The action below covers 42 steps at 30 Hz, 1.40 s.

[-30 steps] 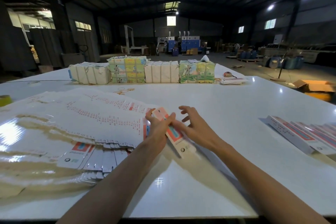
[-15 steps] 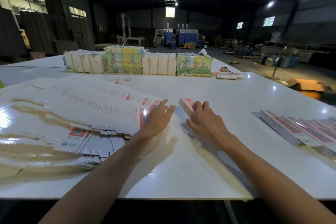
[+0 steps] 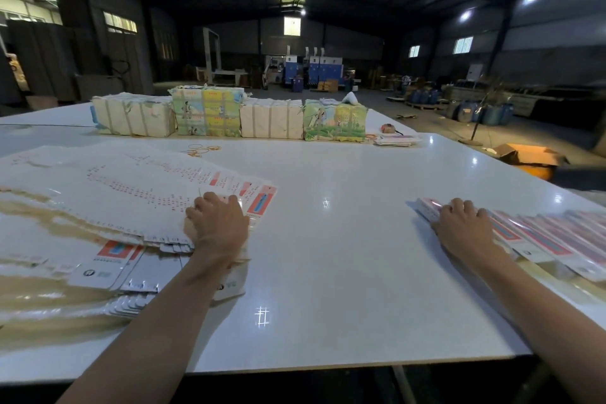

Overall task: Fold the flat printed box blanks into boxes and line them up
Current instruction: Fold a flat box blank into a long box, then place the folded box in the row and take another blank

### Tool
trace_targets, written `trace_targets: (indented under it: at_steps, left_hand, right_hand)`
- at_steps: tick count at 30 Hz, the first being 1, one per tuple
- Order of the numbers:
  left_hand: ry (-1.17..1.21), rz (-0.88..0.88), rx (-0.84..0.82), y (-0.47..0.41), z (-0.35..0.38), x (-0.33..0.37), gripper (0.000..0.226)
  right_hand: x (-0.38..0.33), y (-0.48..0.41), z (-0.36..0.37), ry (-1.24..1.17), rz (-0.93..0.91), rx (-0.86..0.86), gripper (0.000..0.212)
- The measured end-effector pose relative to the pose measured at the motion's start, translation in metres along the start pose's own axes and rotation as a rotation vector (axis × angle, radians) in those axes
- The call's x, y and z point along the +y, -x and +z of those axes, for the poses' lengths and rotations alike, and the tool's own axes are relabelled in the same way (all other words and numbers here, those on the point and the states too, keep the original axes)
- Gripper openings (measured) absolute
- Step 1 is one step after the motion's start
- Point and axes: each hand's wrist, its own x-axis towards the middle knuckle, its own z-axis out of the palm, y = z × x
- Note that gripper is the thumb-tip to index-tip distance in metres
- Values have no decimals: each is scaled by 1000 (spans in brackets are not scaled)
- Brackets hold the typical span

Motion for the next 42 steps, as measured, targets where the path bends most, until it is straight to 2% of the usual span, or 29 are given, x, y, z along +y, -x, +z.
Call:
trace_targets:
  at_steps: [2, 6, 12, 15, 18, 20, 23, 24, 26, 31, 34, 37, 39, 42]
  left_hand:
    - [47, -15, 17, -3, -2, -5, 59]
    - [147, -25, 16, -7, -10, -15, 94]
    - [200, -19, 71, -5, -20, -15, 92]
    - [255, 18, 181, -6, -22, -12, 100]
    - [716, 43, 180, -10, -27, -7, 113]
    - [994, 37, 95, -12, -31, -2, 102]
    - [1342, 7, -186, -9, -32, 10, 57]
    - [1422, 0, -297, -6, -30, 15, 51]
    - [1544, 1, -439, 1, -26, 25, 52]
    - [1777, 73, -679, 15, -13, 44, 56]
    - [1876, 59, -783, 20, -13, 45, 43]
    - [1848, 164, -757, 30, -11, 51, 19]
    - [1825, 208, -731, 34, -12, 58, 33]
    - [1819, 166, -844, 37, -11, 68, 59]
  right_hand:
    - [8, 2, 1, 33, 30, -6, 45]
    - [24, 6, 2, 79, 92, -44, 42]
    - [21, 5, -11, 49, 101, 24, 56]
    - [-12, 1, -40, -144, 14, 126, 53]
    - [-61, -1, -73, -480, -151, 193, 45]
    - [-97, 4, -93, -814, -229, 149, 39]
    - [-145, 16, -112, -1306, -306, -31, 30]
    - [-159, 22, -114, -1442, -322, -90, 29]
    - [-181, 31, -110, -1605, -343, -161, 28]
    - [-195, 39, -90, -1692, -359, -140, 20]
    - [-188, 34, -84, -1676, -344, -100, 40]
    - [-183, 28, -83, -1647, -356, -46, 50]
    - [-182, 26, -85, -1654, -354, -49, 49]
    - [-180, 21, -83, -1468, -330, 42, 46]
